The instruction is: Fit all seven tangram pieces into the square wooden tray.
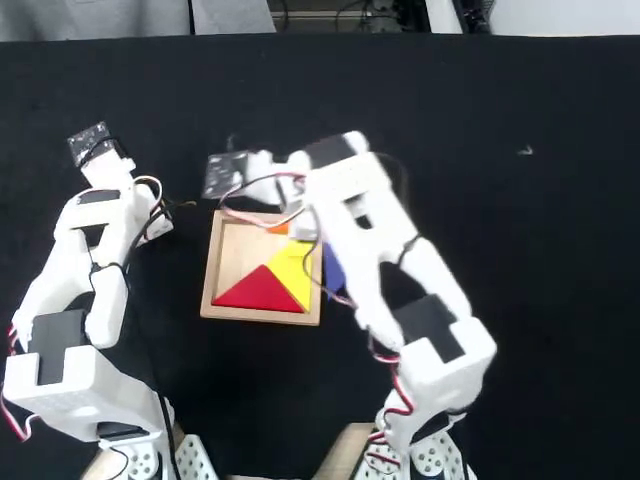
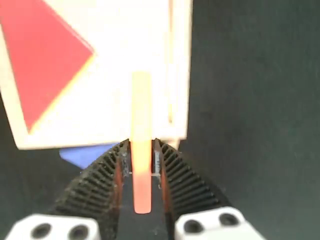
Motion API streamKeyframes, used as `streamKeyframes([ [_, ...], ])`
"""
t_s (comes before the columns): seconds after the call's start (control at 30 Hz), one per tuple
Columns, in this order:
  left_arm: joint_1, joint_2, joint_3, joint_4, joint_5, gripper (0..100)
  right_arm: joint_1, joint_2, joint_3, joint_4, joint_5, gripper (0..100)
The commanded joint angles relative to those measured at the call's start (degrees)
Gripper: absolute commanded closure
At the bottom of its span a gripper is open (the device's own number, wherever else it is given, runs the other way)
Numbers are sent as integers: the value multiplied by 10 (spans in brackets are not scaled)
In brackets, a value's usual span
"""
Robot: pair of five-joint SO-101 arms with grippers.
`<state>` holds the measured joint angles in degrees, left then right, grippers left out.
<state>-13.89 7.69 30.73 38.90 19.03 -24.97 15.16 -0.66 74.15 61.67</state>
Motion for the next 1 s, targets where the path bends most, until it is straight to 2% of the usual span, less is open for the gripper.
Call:
streamKeyframes([
  [0.0,-6,-28,-4,-8,8,923,-37,15,-29,-34,-25,988],
  [0.47,-7,-28,-4,-7,9,923,-59,90,-73,-64,-47,987],
  [0.67,-80,-31,-4,-4,27,923,-55,93,-72,-63,-45,987],
  [0.8,-92,-32,1,-4,33,923,-55,95,-73,-68,-43,987],
  [0.97,-95,-33,4,28,-2,923,-55,96,-72,-84,-45,987],
])
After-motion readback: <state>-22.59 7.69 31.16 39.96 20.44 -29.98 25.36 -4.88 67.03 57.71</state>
